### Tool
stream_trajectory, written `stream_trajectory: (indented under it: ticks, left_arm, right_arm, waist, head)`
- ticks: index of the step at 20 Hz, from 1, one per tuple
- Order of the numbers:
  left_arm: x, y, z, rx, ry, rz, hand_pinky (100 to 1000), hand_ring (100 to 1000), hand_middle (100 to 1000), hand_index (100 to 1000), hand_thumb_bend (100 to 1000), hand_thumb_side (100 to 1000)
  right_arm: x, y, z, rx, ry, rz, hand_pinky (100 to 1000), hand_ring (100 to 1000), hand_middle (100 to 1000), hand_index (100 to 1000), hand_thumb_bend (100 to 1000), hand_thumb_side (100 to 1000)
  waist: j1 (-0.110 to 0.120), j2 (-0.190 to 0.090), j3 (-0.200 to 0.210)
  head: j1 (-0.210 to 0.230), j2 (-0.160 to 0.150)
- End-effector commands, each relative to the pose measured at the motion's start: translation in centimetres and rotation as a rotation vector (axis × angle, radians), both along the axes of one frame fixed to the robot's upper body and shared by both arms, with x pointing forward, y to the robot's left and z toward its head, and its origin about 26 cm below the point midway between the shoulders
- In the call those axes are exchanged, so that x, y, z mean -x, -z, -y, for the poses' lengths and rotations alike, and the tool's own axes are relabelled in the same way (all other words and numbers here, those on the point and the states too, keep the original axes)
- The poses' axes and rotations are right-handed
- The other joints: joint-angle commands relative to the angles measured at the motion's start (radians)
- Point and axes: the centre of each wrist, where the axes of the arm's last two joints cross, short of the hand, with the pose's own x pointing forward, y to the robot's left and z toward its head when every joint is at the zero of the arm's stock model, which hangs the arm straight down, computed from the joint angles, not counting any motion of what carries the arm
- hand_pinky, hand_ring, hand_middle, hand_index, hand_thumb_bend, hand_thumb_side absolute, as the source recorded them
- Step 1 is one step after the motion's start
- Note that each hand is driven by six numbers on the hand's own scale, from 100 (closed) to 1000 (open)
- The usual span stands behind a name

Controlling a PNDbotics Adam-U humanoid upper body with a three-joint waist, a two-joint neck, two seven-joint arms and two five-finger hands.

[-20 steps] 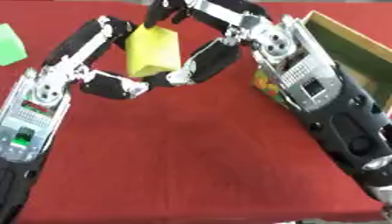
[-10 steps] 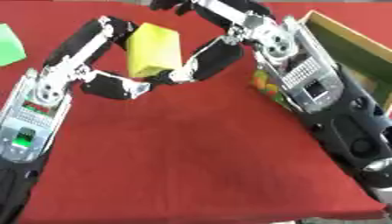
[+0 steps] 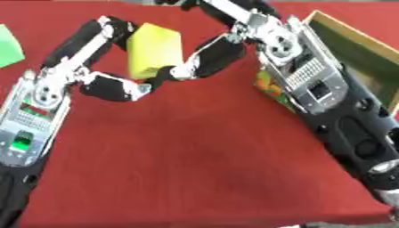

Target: Pick up the objects with one hand, pass them to the other hand, and then place them into the box on the other side of the table.

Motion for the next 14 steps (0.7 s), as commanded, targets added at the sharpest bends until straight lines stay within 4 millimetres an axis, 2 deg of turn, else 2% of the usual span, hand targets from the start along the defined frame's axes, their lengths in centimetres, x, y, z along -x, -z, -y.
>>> stream_trajectory:
  ticks: [1, 14]
  left_arm:
    - [0.36, -1.15, 0.20, 0.011, 0.015, 0.040, 680, 567, 462, 521, 247, 137]
    - [0.64, -1.59, 0.58, 0.040, 0.057, 0.051, 675, 563, 462, 523, 238, 142]
  right_arm:
    - [0.36, -0.88, 0.28, 0.013, 0.002, 0.021, 848, 872, 791, 939, 660, 202]
    - [0.02, -0.73, 0.10, 0.049, -0.010, -0.033, 851, 870, 787, 902, 605, 231]
  waist:
    - [0.001, -0.016, 0.001]
    - [-0.002, -0.015, 0.003]
  head:
    - [-0.002, -0.007]
    - [-0.003, -0.007]
